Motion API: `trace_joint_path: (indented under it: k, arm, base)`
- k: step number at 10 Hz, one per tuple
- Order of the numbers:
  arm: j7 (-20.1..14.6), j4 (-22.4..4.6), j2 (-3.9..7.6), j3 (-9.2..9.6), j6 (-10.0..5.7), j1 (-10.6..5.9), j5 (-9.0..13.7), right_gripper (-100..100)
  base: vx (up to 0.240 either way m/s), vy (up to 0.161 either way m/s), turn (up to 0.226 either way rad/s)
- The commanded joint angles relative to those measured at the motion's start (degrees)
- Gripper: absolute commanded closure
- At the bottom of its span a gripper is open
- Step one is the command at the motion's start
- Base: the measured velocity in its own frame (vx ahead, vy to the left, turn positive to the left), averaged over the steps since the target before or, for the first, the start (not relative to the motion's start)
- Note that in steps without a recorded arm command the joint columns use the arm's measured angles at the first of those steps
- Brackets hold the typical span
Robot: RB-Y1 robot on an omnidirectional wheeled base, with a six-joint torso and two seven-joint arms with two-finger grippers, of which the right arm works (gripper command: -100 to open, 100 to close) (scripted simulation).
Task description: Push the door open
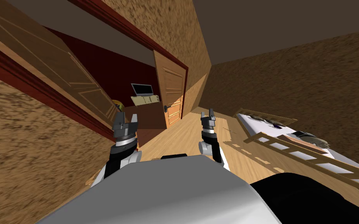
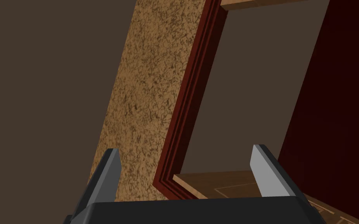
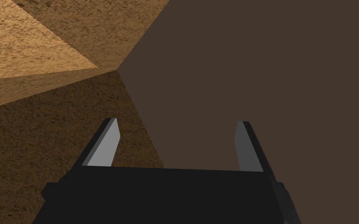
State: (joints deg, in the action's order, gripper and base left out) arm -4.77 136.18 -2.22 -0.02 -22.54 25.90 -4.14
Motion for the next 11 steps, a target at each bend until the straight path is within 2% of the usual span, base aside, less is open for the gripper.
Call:
trace_joint_path:
  k: [1, 5, 11]
  arm:
    - [-0.4, -1.8, 0.70, 1.62, 0.08, -1.15, 0.1, -100]
    - [-1.3, -6.7, 2.26, 5.97, 0.28, -4.25, 0.4, -100]
    - [-2.7, -14.1, 4.07, 12.58, 0.59, -8.94, 0.8, -100]
  base:
    - [0.121, -0.026, -0.110]
    - [0.211, 0.018, -0.067]
    - [0.139, 0.015, -0.069]
